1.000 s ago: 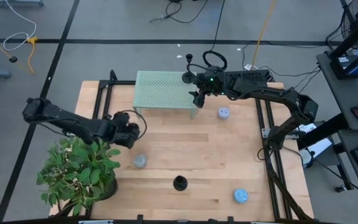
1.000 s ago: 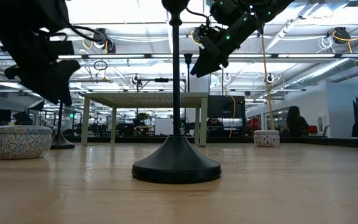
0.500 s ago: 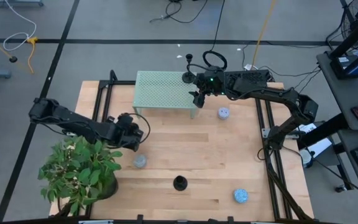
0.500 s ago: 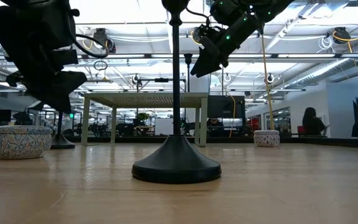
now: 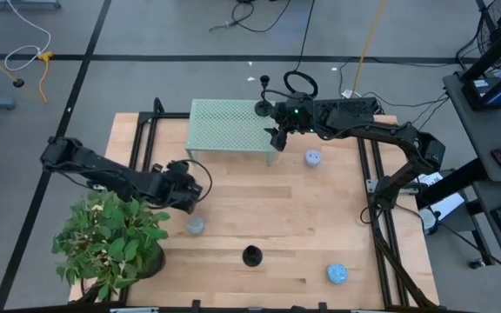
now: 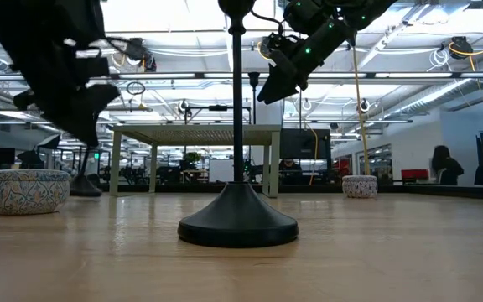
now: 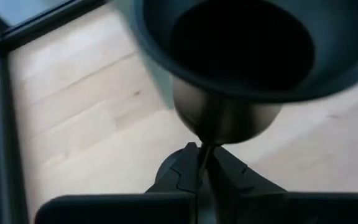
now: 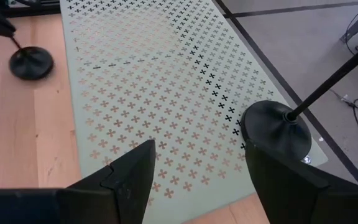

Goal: Pick & Place candle stick holders
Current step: Put the top black candle holder on the shelf

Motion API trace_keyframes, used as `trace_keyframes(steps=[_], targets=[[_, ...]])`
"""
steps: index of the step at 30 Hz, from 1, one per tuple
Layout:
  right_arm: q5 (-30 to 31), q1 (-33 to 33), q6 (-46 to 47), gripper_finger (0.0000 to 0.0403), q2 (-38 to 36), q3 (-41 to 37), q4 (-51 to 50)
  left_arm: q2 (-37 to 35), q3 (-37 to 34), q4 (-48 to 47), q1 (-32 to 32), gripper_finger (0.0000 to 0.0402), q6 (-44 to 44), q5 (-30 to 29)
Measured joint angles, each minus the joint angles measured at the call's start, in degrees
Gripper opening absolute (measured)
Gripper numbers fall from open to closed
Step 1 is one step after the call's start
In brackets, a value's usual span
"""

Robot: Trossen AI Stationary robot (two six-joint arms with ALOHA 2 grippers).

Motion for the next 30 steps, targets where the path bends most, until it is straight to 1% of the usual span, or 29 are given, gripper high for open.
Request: trace_keyframes(steps=[4,9,13,16,19,22,27,30], targets=[[0.0,0.0,0.0,0.0242,0.0,0.0,0.0,0.0,3.9,0.0,-2.1,0.0020,3.8,-0.8],[0.0,0.0,0.1,0.0242,0.0,0.0,0.0,0.0,10.0,0.2,-4.1,0.0013,10.2,-4.2],[0.0,0.0,0.2,0.0242,0.0,0.0,0.0,0.0,14.8,1.5,-4.9,0.0014,17.3,-5.3],[0.0,0.0,0.2,0.0242,0.0,0.0,0.0,0.0,17.4,4.2,-4.6,0.0017,24.8,-6.5],[0.0,0.0,0.2,0.0242,0.0,0.0,0.0,-0.1,19.4,9.1,-3.3,0.0014,32.8,-6.8],[0.0,0.0,0.2,0.0242,0.0,0.0,0.0,0.0,20.3,15.3,-1.1,0.0013,42.1,-5.9],[0.0,0.0,0.2,0.0242,0.0,0.0,0.0,0.0,21.7,24.2,4.3,0.0021,53.6,-1.4],[0.0,0.0,0.2,0.0242,0.0,0.0,0.0,0.0,21.8,29.7,8.7,0.0020,59.5,2.8]])
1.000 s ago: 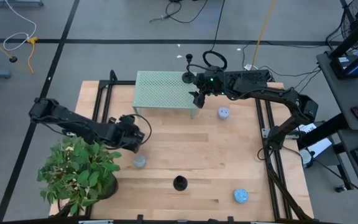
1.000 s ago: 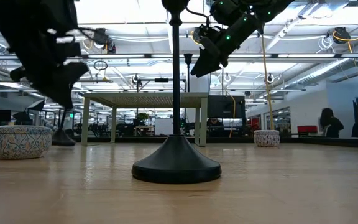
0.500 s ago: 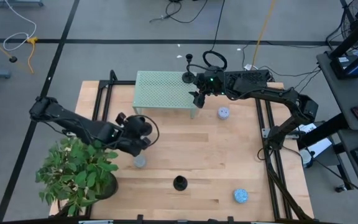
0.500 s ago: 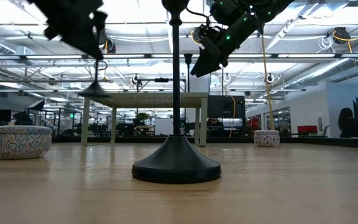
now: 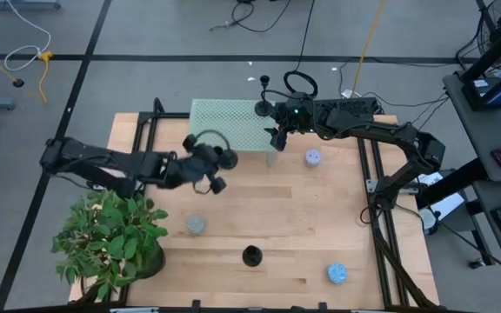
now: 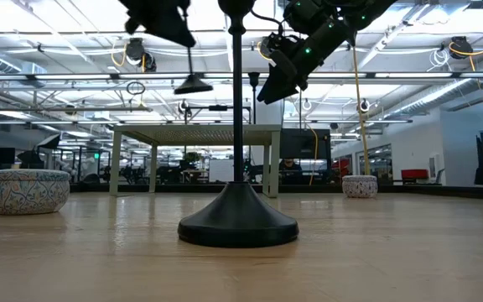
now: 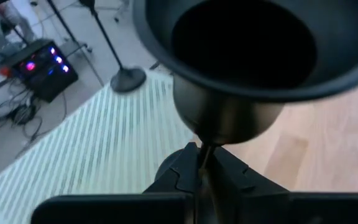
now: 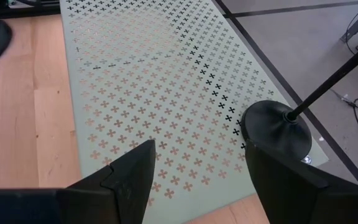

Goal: Pick & Place candle stick holders
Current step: Put the top black candle holder on the shelf

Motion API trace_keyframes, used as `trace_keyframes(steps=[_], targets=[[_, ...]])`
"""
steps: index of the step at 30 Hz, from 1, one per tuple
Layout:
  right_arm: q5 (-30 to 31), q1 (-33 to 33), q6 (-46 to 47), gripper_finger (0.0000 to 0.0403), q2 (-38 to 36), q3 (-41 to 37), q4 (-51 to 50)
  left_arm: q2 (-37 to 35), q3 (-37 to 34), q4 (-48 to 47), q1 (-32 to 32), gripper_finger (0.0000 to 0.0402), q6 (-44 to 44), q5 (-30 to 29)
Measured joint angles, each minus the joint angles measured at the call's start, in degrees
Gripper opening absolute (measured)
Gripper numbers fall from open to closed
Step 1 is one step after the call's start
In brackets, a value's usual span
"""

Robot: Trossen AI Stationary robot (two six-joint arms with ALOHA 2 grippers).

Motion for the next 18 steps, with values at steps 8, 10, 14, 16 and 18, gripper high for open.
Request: trace_keyframes(steps=[8,10,14,16,18], targets=[[0.0,0.0,-0.1,0.0242,0.0,0.0,0.0,0.0,0.0,9.5,14.0,0.0018,8.5,12.6],[0.0,0.0,-0.1,0.0242,0.0,0.0,0.0,0.0,0.0,10.8,17.5,0.0021,9.4,14.1],[0.0,0.0,-0.2,0.0242,0.0,0.0,0.4,0.1,0.0,13.6,24.4,0.0017,11.8,19.6],[0.0,0.0,-0.2,0.0242,0.0,0.0,1.3,1.1,0.1,15.9,27.1,0.0013,13.5,22.4],[0.0,0.0,-0.2,0.0242,0.0,0.0,2.5,2.0,0.1,16.7,29.7,0.0013,14.1,24.0]])
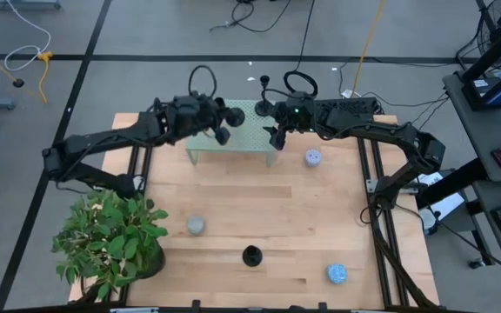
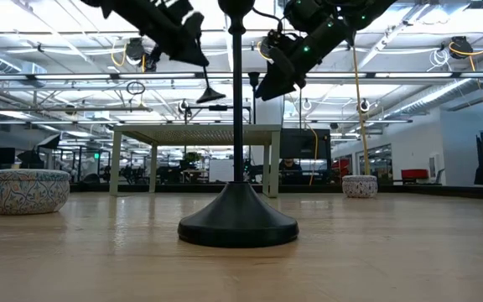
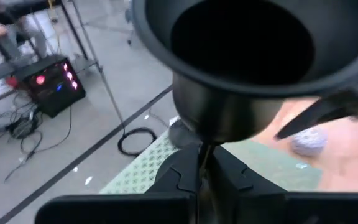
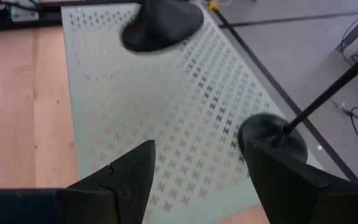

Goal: Pick & Place candle stick holders
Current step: Put the top black candle holder on the shelf

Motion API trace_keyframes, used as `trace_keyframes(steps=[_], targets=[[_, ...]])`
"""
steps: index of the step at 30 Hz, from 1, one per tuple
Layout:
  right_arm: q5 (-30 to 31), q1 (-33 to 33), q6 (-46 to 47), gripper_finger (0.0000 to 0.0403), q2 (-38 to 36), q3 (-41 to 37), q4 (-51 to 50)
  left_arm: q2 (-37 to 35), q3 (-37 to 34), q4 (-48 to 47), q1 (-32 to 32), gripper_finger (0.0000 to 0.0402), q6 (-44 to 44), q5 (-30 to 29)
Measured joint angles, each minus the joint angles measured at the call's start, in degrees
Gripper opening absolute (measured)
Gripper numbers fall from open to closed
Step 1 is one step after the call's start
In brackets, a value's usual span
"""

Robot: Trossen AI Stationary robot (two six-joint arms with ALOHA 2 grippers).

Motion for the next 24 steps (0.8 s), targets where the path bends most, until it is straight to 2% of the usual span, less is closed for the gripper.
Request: trace_keyframes(steps=[11,15,24], targets=[[0.0,0.0,0.0,0.0242,0.0,0.0,0.3,8.0,4.1,-1.3,9.4,0.0015,0.9,4.7],[0.0,0.0,0.0,0.0242,0.0,0.0,0.3,10.8,4.6,-1.5,11.0,0.0018,0.9,8.3],[0.0,0.0,0.2,0.0242,0.0,0.0,0.0,12.2,4.7,-1.6,13.2,0.0028,1.1,8.4]])
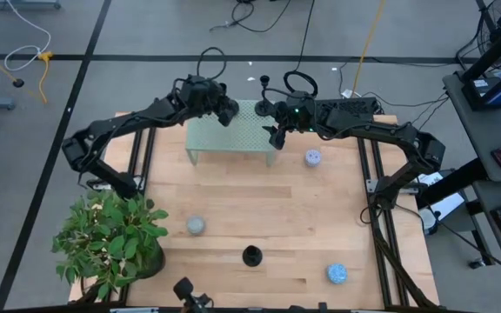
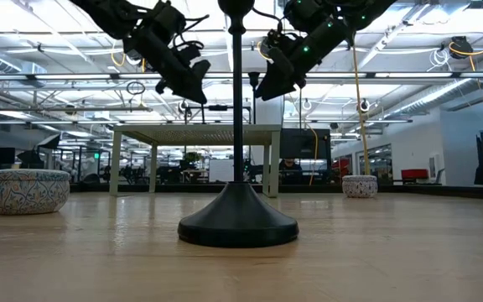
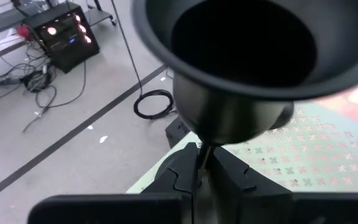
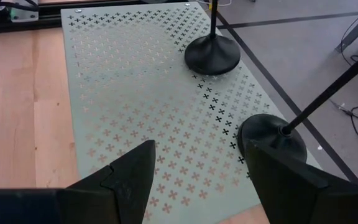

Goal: Pick & Place candle stick holders
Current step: Put the top black candle holder on the shelf, then put the black candle holder on the shelf

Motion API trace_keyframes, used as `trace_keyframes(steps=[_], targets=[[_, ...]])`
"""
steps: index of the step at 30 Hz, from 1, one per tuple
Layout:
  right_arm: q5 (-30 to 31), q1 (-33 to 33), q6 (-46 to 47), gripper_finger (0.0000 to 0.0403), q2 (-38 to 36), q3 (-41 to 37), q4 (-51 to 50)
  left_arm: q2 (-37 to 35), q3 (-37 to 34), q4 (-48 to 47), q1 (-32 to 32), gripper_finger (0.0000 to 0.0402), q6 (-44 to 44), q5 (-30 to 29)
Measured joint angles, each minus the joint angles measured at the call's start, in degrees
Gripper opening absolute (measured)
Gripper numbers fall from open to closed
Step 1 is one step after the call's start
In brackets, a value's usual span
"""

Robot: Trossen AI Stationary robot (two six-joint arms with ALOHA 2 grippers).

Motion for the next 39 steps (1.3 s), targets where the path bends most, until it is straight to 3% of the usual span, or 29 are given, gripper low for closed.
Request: trace_keyframes(steps=[20,32,39], targets=[[0.0,0.8,-0.1,0.0242,0.0,-5.4,0.5,0.0,0.0,-0.3,0.4,0.0034,3.6,0.4],[-0.2,7.5,-6.3,0.0242,0.0,-5.5,-1.6,0.0,0.0,-1.5,0.4,0.0111,4.7,0.3],[-0.4,14.2,-6.5,0.0242,0.0,-5.5,-5.4,0.0,0.0,-1.5,0.4,0.0123,4.7,0.3]])
